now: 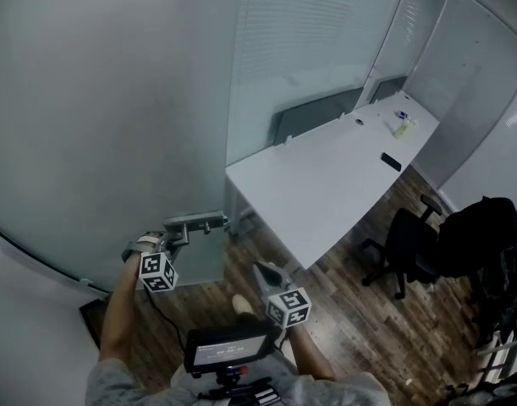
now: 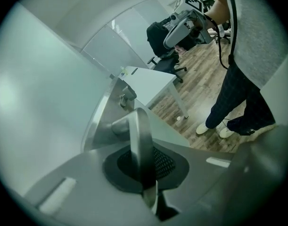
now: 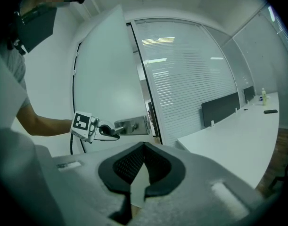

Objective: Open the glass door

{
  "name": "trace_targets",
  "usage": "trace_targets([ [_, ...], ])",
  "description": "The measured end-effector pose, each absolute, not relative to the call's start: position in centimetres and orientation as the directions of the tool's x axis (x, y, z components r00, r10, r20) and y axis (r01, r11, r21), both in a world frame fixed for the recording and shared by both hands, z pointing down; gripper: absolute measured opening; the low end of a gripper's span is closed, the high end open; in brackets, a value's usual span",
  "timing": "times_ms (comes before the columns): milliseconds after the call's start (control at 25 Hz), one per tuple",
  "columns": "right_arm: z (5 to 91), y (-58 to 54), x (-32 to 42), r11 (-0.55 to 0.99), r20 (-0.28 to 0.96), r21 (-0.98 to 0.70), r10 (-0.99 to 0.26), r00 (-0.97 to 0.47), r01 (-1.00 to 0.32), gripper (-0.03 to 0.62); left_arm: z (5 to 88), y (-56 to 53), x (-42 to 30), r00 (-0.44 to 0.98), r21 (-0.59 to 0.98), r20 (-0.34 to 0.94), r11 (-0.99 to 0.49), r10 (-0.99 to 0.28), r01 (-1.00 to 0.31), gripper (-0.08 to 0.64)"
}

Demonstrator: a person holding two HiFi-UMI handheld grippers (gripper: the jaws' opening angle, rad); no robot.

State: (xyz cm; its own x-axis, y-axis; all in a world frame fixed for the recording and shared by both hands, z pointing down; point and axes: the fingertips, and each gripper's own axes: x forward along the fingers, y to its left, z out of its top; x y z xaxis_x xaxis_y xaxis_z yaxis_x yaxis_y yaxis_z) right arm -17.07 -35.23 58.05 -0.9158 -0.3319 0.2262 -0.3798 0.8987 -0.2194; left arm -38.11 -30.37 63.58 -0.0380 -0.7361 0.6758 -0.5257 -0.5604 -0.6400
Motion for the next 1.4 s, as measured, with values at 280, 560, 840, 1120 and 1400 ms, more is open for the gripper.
trace_targets([
  [280,57.7,-32.2,-13.9,0.869,0.227,-0.221,-0.396,-0.89,-0.443,0.002,63.8,-28.4,-36.2,-0.008,-0.635,0.679,-0.582,-0.734,-0.508,0.002],
  [560,57.9,-30.4,-10.4,0.848,0.253,-0.207,-0.436,-0.864,-0.489,0.002,63.6,-26.7,-34.7,0.012,-0.641,0.675,-0.595,-0.737,-0.486,0.002],
  [840,57.5,-29.1,-7.7,0.823,0.25,-0.21,-0.477,-0.843,-0.528,0.002,63.4,-24.9,-33.1,0.036,-0.637,0.68,-0.613,-0.733,-0.467,0.002],
  [1120,58.0,-26.6,-5.6,0.802,0.254,-0.214,-0.507,-0.824,-0.558,0.002,63.6,-22.9,-31.6,0.061,-0.636,0.68,-0.63,-0.73,-0.446,0.002],
  [1400,58.1,-23.2,-3.7,0.785,0.25,-0.205,-0.536,-0.807,-0.585,0.002,63.6,-20.4,-30.0,0.091,-0.633,0.683,-0.649,-0.725,-0.422,0.002],
])
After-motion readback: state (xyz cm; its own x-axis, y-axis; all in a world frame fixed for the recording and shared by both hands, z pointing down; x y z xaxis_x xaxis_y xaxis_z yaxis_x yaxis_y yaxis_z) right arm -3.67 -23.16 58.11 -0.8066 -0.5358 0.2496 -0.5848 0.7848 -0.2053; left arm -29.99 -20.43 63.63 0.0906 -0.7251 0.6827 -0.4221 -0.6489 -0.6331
